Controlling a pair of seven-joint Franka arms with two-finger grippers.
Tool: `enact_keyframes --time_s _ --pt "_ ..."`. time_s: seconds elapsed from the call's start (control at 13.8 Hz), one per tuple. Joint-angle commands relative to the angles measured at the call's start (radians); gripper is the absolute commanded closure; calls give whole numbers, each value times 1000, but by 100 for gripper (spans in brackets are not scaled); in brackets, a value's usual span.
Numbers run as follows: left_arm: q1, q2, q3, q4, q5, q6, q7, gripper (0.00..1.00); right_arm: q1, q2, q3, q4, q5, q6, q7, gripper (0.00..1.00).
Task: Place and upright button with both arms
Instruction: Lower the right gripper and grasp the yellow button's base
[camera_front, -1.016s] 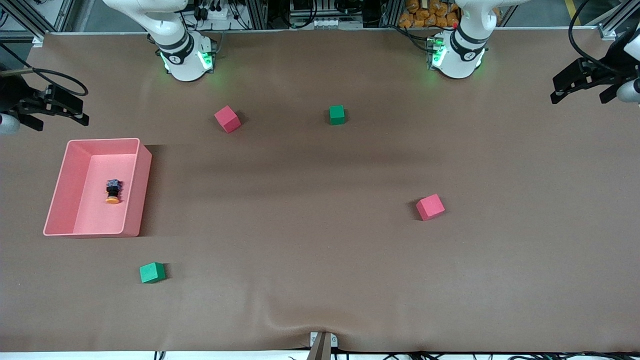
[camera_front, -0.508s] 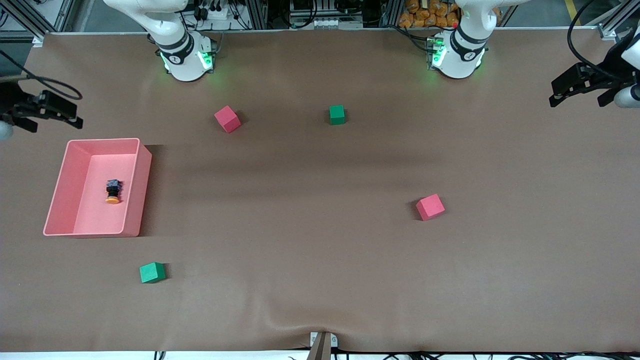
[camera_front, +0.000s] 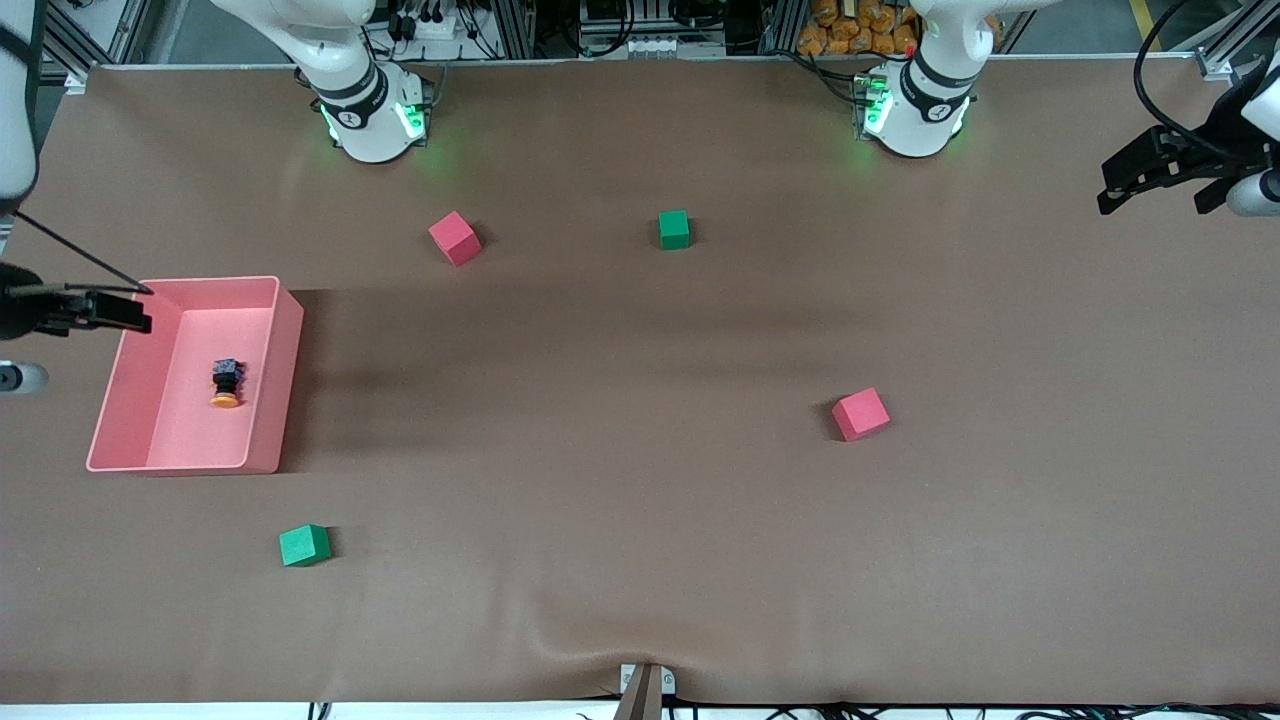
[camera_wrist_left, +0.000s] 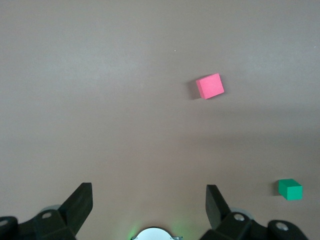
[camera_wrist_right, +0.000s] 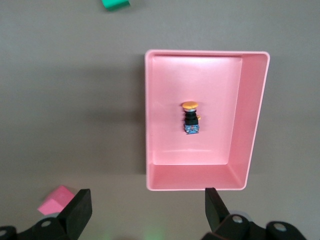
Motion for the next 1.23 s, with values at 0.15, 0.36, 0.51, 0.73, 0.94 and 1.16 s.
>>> enact_keyframes --time_s 0.15,0.36,0.51,0.73,0.94,1.16 --pt "0 12 -7 27 18 -20 6 0 -113 39 13 -178 66 227 -59 0" --pt "0 17 -7 27 18 -20 6 0 -147 45 12 -339 61 442 -152 0" --pt "3 18 -7 25 18 -20 6 0 -150 50 12 -446 56 586 -182 0" --pt "4 18 -5 27 18 -20 9 0 -170 91 7 -491 55 686 -191 0" --pt "1 18 -5 27 19 -20 6 0 -213 151 9 -497 55 760 -271 0" --pt "0 21 -7 27 19 -20 5 0 -213 183 9 -522 69 812 -265 0"
